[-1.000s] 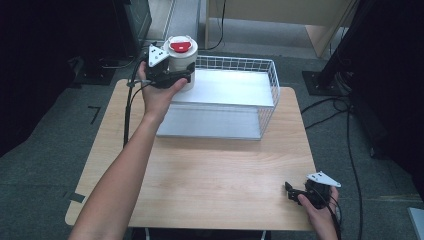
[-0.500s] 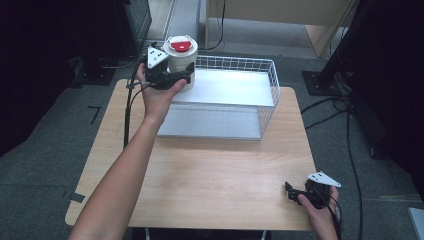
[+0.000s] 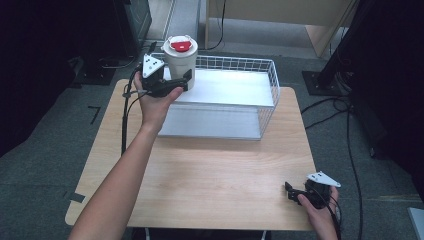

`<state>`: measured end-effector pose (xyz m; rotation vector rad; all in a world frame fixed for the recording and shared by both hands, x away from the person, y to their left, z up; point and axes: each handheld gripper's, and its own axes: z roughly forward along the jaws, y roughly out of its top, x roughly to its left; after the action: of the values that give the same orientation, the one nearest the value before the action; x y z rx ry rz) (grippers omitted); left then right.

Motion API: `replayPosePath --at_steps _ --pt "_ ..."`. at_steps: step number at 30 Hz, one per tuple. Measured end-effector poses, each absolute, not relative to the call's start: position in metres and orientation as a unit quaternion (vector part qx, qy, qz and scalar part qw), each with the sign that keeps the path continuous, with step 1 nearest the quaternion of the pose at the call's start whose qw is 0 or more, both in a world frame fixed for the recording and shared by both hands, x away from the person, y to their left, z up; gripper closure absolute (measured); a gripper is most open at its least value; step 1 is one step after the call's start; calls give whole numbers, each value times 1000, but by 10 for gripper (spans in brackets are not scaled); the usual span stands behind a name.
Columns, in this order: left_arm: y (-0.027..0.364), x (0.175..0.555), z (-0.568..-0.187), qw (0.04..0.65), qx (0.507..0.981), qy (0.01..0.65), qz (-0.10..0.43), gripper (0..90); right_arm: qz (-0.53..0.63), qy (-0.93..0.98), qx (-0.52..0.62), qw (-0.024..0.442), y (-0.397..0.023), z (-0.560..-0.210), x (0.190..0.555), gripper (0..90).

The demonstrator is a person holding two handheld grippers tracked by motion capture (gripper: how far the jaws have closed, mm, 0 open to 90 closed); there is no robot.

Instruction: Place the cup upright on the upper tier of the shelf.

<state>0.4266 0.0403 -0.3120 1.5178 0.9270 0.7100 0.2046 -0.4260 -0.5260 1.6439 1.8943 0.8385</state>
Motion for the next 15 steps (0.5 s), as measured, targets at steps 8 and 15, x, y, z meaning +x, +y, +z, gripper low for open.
replayPosePath --at_steps 8,15 --pt "50 409 -317 580 646 387 309 29 307 694 603 246 -426 -526 205 63" --pt "55 393 -318 590 643 378 310 30 307 694 603 246 -426 -526 205 63"
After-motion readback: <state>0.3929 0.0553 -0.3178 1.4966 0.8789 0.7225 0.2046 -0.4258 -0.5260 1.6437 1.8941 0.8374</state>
